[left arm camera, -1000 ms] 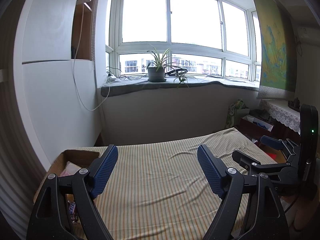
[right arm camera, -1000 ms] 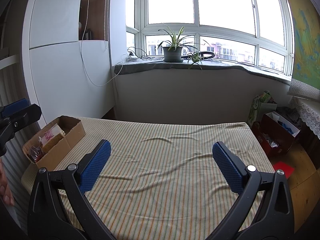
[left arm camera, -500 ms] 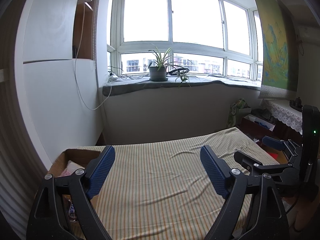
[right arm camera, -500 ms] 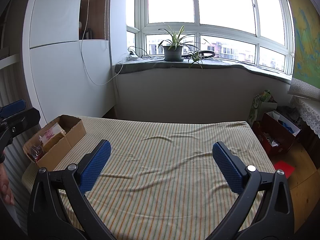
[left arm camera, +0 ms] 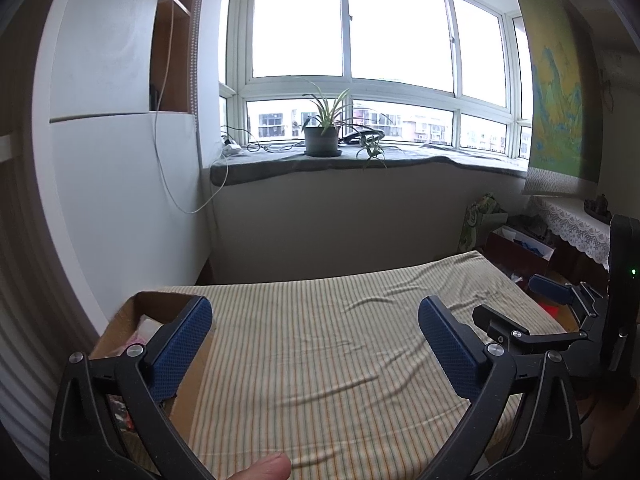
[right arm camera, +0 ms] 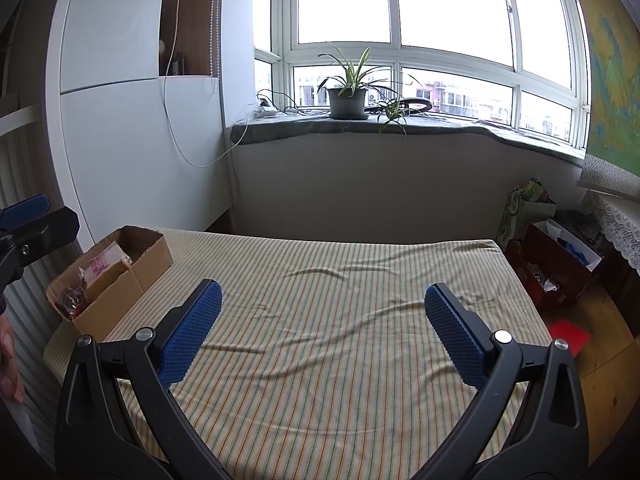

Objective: Organize snacks

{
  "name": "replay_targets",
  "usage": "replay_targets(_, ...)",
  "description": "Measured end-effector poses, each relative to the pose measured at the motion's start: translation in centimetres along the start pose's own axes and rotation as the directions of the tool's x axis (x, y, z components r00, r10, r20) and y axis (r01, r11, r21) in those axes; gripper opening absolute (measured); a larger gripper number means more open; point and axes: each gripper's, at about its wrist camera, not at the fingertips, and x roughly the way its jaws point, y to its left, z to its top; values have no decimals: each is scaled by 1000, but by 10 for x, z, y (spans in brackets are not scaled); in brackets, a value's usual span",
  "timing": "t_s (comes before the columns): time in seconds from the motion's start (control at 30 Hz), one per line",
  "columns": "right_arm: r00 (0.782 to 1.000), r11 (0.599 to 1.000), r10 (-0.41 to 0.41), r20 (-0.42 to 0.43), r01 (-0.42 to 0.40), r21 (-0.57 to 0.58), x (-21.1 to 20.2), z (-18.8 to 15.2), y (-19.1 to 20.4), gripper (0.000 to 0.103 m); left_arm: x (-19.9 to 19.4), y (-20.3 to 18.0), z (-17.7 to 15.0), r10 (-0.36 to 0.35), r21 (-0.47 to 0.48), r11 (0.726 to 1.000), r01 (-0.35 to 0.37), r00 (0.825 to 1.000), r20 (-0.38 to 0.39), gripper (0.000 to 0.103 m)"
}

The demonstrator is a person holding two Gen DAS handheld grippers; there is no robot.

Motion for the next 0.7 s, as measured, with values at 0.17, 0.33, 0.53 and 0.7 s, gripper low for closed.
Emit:
replay_targets(0.17, 1000, 1000, 2, -6, -2, -4, 1, -6, 4, 103, 1, 1, -1, 3, -11, 1000, -3, 1000, -4, 103)
replay_targets(0.33, 1000, 1000, 7, -12, -7, -7, 4, -9, 3, 103, 5, 3, -2, 23, -17, 1000, -23, 1000, -19, 103)
replay_targets(0.53, 1000, 1000, 11, -17, -11, -9, 4, -8, 2, 103, 6, 3, -5, 18, -26, 999, -18, 999, -28, 103)
replay_targets(0.7, 1000, 1000, 12, -19, -12, -9, 3, -8, 1, 103, 5, 2, -6, 41, -10, 999, -41, 999, -22, 103)
